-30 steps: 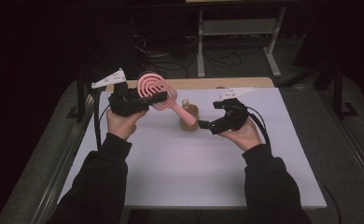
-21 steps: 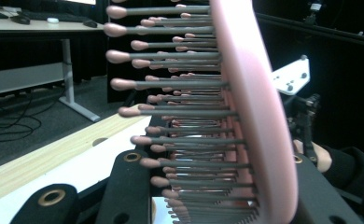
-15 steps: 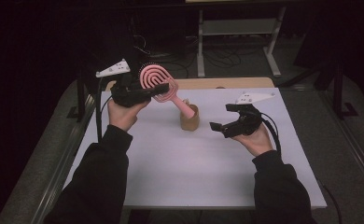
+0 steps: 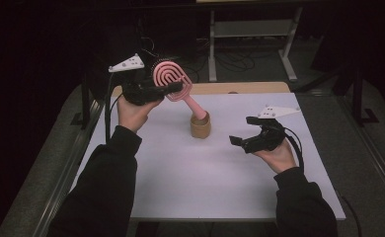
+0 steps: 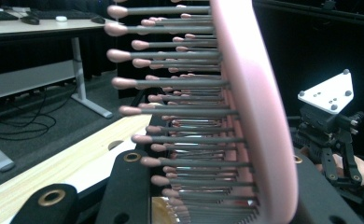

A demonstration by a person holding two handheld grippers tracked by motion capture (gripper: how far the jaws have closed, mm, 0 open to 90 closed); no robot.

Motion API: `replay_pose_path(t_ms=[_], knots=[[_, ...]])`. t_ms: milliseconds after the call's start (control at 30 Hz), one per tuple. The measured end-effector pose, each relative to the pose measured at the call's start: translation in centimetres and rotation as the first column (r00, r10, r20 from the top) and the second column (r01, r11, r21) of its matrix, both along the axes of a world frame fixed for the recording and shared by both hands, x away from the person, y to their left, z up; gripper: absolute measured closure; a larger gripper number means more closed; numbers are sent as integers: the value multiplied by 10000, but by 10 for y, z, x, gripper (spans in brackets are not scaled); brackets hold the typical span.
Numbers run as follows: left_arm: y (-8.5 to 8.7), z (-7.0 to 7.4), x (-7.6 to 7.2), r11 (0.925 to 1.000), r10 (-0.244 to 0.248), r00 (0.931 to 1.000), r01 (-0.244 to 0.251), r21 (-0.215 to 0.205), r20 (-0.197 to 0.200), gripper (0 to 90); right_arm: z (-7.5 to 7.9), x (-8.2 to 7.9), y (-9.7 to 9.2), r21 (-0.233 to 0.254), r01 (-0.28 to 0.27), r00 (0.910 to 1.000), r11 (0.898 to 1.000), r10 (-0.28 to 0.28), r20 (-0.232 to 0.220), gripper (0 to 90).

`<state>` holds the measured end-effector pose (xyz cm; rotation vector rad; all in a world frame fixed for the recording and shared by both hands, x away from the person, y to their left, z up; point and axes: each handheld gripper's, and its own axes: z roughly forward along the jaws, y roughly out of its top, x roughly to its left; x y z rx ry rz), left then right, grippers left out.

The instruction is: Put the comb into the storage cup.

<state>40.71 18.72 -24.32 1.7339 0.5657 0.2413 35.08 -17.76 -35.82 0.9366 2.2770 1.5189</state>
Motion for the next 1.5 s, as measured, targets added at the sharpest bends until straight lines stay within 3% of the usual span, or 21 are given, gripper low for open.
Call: replay_pose_path(t_ms=[433,633,867,1500], knots=[[-11,-2,8,9984,195,9997,-203,531,143,630,-6,-13,-15,134,40,10000,9999,-39,-65,0],[-9,-4,14,9973,451,9989,-459,567,146,629,-10,-20,-20,-42,119,9999,9999,-118,106,0],[-10,-7,17,9950,631,9972,-659,745,404,630,-11,-28,-30,90,304,9990,9995,-307,319,0],[-23,-32,28,9899,830,9965,-834,1144,84,629,-23,-40,-62,347,880,9957,9955,-890,273,0]])
